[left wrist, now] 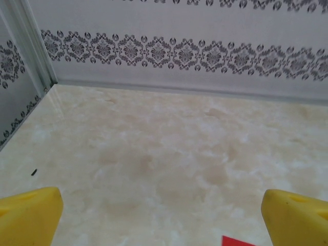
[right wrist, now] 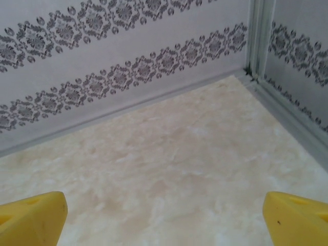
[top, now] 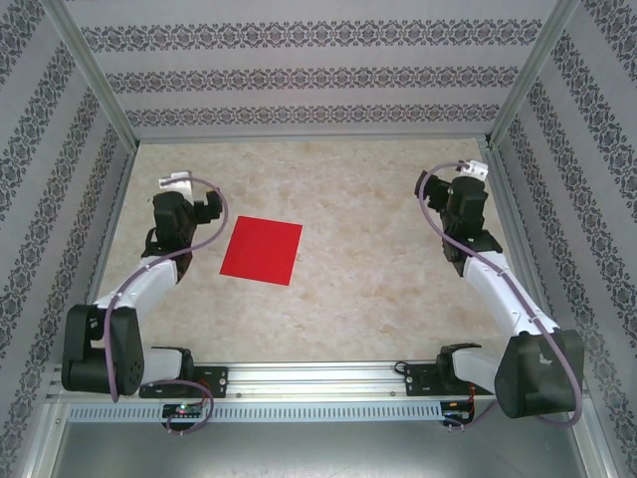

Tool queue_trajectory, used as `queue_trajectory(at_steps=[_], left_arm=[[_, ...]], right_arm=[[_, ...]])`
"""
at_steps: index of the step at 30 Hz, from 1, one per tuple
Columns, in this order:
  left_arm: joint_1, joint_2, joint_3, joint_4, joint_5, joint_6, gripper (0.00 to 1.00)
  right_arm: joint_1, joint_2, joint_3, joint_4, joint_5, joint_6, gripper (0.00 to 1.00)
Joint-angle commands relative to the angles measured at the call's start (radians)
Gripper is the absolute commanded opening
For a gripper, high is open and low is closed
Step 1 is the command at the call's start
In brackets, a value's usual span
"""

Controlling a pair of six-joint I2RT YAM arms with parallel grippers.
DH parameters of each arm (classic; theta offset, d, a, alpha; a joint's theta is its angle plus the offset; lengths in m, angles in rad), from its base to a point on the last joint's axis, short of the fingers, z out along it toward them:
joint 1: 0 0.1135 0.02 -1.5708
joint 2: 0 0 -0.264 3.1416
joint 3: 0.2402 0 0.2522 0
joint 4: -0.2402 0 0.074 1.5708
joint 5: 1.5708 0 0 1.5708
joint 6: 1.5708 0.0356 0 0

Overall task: Fold a paper plane with a square sheet of paper (pick it up from the middle)
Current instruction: Move the square sheet of paper to the center of the table.

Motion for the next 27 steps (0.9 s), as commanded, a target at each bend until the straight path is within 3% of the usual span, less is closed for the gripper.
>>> queue_trajectory(at_steps=[1, 9, 15, 19, 27], left_arm=[[-0.007, -0.026, 0.119, -0.323, 0.022, -0.133, 1.00], [-0.006, -0.063, 0.278, -0.590, 0.079, -0.212, 1.00], [-0.001, -0.078, 0.369, -0.775, 0.024, -0.251, 1.00], [0.006, -0.106, 0.386, -0.828, -0.011, -0.271, 1.00], [0.013, -0.135, 0.388, -0.842, -0.009, -0.269, 1.00]], right_arm=[[0.101, 0.040, 0.054, -0.282, 0.001, 0.132, 0.98], [0.525, 0.343, 0.276, -0.359, 0.100, 0.146, 0.98], [0.777, 0.666, 0.577, -0.469, 0.127, 0.112, 0.98], [0.848, 0.854, 0.787, -0.573, 0.098, 0.092, 0.98], [0.893, 1.088, 1.064, -0.691, 0.043, 0.052, 0.98]])
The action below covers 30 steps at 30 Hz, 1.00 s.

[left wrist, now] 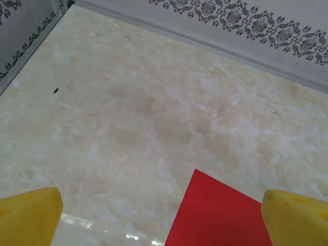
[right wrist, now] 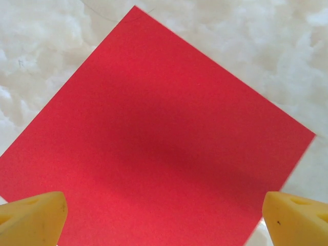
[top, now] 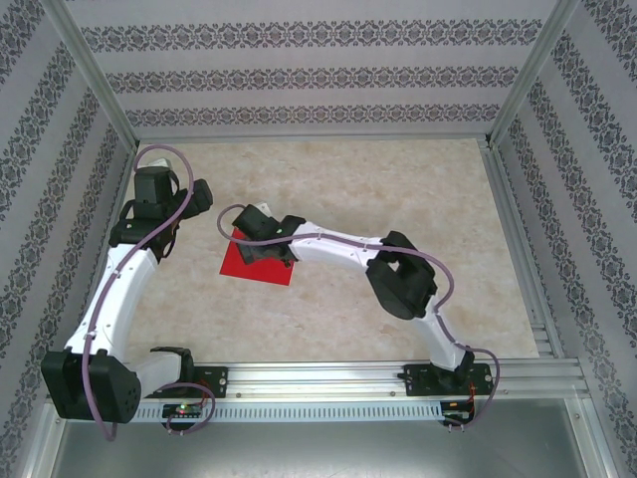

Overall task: Fold a paper plane with a square sheet of paper (pick it up from the middle)
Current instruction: Move the square sheet of paper to the center of the table.

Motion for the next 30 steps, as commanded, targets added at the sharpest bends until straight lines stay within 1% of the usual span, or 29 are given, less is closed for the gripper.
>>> queue_trajectory(at_steps=[1, 6, 10, 13, 15, 19, 22, 25, 27, 30], left_arm=[[0.011, -0.011, 0.028, -0.036, -0.014, -0.021, 1.00], [0.011, 0.002, 0.030, -0.036, -0.007, -0.012, 1.00], [0.012, 0.007, 0.031, -0.036, -0.010, -0.016, 1.00], [0.014, 0.009, 0.030, -0.032, -0.009, -0.023, 1.00], [0.014, 0.009, 0.030, -0.032, -0.009, -0.023, 1.00], [0.015, 0.017, 0.033, -0.034, -0.006, -0.018, 1.00], [0.016, 0.022, 0.033, -0.034, -0.001, -0.016, 1.00], [0.015, 0.028, 0.036, -0.036, 0.012, -0.013, 1.00], [0.015, 0.031, 0.037, -0.037, 0.019, -0.013, 1.00], [0.015, 0.034, 0.036, -0.036, 0.030, -0.012, 1.00]], right_arm=[[0.011, 0.068, 0.099, -0.095, -0.024, -0.036, 0.98], [0.011, 0.144, 0.166, -0.116, -0.083, -0.050, 0.98], [0.009, 0.185, 0.194, -0.139, -0.138, -0.100, 0.98], [-0.006, 0.195, 0.180, -0.148, -0.209, -0.134, 0.98], [-0.019, 0.191, 0.151, -0.150, -0.229, -0.149, 0.98], [-0.055, 0.169, 0.055, -0.150, -0.306, -0.192, 0.98], [-0.077, 0.125, -0.059, -0.150, -0.323, -0.253, 0.98], [-0.114, 0.054, -0.216, -0.159, -0.327, -0.348, 0.98], [-0.146, -0.002, -0.306, -0.172, -0.307, -0.409, 0.98], [-0.207, -0.083, -0.398, -0.203, -0.275, -0.478, 0.98]])
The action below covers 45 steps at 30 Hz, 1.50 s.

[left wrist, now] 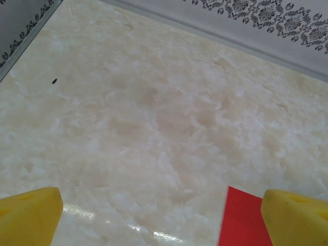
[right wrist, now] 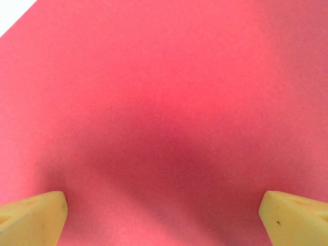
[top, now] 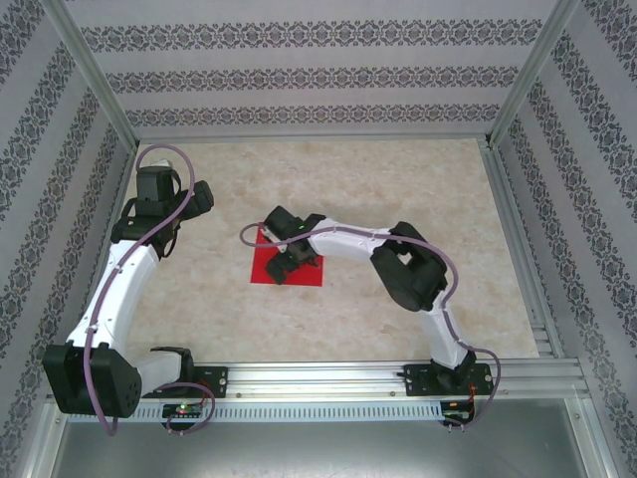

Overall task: Fold a paper plane with a square sheet of paper (pick it up from the middle)
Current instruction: Move the square sheet of paper to the center of the table.

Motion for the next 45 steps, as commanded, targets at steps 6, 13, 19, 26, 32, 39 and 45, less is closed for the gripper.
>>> queue_trajectory(at_steps=[6, 13, 19, 26, 32, 39, 45], left_arm=[[0.010, 0.016, 0.039, -0.032, 0.053, -0.008, 1.00], [0.010, 0.011, 0.019, -0.035, 0.073, -0.012, 1.00], [0.010, 0.012, 0.016, -0.041, 0.073, -0.003, 1.00], [0.010, 0.019, 0.008, -0.033, 0.077, 0.000, 1.00], [0.010, 0.034, 0.010, -0.030, 0.086, 0.000, 1.00], [0.010, 0.043, 0.009, -0.024, 0.104, 0.000, 1.00], [0.010, 0.047, 0.010, -0.024, 0.120, -0.001, 1.00]], right_arm=[[-0.115, -0.159, -0.100, -0.149, 0.029, 0.023, 0.97], [-0.019, -0.144, 0.000, 0.008, 0.055, 0.468, 0.90], [-0.011, 0.040, 0.186, -0.008, 0.052, 0.606, 0.57], [-0.017, 0.128, 0.242, -0.013, 0.002, 0.621, 0.52], [-0.016, 0.130, 0.183, -0.026, -0.060, 0.593, 0.54], [-0.006, 0.001, -0.089, -0.054, -0.096, 0.536, 0.56], [0.005, -0.117, -0.136, -0.096, -0.097, 0.538, 0.59]])
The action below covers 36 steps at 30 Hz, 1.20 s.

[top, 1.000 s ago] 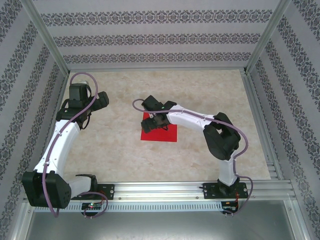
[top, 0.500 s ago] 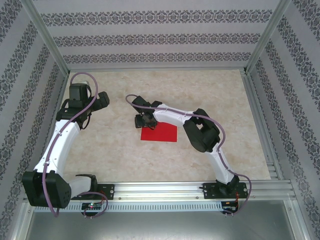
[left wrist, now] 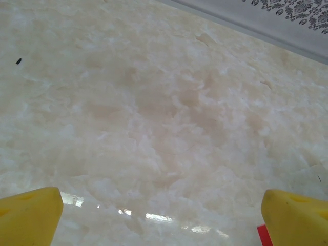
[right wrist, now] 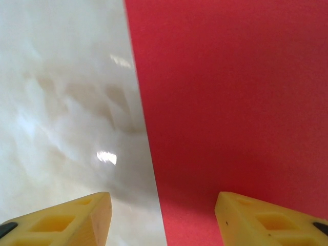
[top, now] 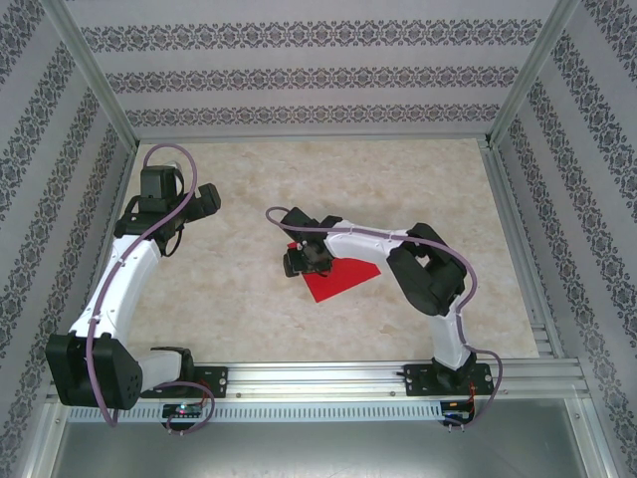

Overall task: Fold a paper plane with a square sheet of paper (pick it up from the middle)
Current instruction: Move the square sheet of paper to the center of the table.

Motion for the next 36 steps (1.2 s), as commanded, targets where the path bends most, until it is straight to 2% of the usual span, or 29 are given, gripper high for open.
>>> queue_trajectory(at_steps=[1, 5, 10, 13, 17, 30, 36], left_arm=[[0.009, 0.007, 0.004, -0.009, 0.016, 0.000, 1.00], [0.009, 0.006, 0.004, -0.016, 0.014, 0.004, 1.00], [0.009, 0.011, -0.002, -0.007, 0.022, 0.003, 1.00], [0.009, 0.023, -0.001, -0.009, 0.026, 0.003, 1.00], [0.009, 0.031, 0.006, -0.016, 0.028, 0.007, 1.00], [0.009, 0.047, 0.010, -0.026, 0.034, 0.012, 1.00], [0.009, 0.048, 0.011, -0.029, 0.036, 0.013, 1.00]], right_arm=[[0.005, -0.034, 0.015, -0.119, -0.018, -0.012, 0.61], [-0.046, -0.122, 0.080, -0.167, 0.039, -0.075, 0.74], [-0.130, -0.136, 0.073, -0.264, 0.096, -0.341, 0.97], [-0.147, -0.109, 0.085, -0.299, 0.146, -0.431, 0.98], [-0.154, -0.052, 0.121, -0.314, 0.152, -0.466, 0.98], [-0.154, 0.082, 0.195, -0.326, 0.070, -0.455, 0.98], [-0.158, 0.127, 0.182, -0.331, 0.085, -0.450, 0.95]])
